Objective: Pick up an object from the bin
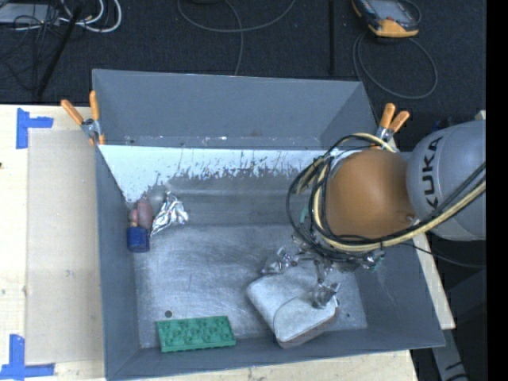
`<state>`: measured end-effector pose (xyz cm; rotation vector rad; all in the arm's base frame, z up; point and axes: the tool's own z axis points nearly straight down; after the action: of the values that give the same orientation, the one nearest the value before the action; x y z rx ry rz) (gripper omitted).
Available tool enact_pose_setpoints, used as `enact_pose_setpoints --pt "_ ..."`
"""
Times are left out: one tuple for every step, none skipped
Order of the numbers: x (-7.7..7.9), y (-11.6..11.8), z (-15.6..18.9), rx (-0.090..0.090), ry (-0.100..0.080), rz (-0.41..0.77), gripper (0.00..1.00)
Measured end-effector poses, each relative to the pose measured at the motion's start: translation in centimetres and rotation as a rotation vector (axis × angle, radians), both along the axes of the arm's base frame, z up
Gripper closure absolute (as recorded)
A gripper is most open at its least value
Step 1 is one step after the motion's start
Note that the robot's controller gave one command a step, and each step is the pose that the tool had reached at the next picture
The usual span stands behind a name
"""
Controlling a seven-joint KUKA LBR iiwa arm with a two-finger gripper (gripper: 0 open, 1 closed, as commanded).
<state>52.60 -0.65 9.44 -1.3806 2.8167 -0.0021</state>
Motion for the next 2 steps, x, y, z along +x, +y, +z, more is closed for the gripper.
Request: enact_pose_setpoints --pt "3.00 -0.21 -1.53 -0.010 0.000 0.191 0.00" --pt "3.08 -0.35 -1.49 -0.010 -0.004 0.186 1.00"
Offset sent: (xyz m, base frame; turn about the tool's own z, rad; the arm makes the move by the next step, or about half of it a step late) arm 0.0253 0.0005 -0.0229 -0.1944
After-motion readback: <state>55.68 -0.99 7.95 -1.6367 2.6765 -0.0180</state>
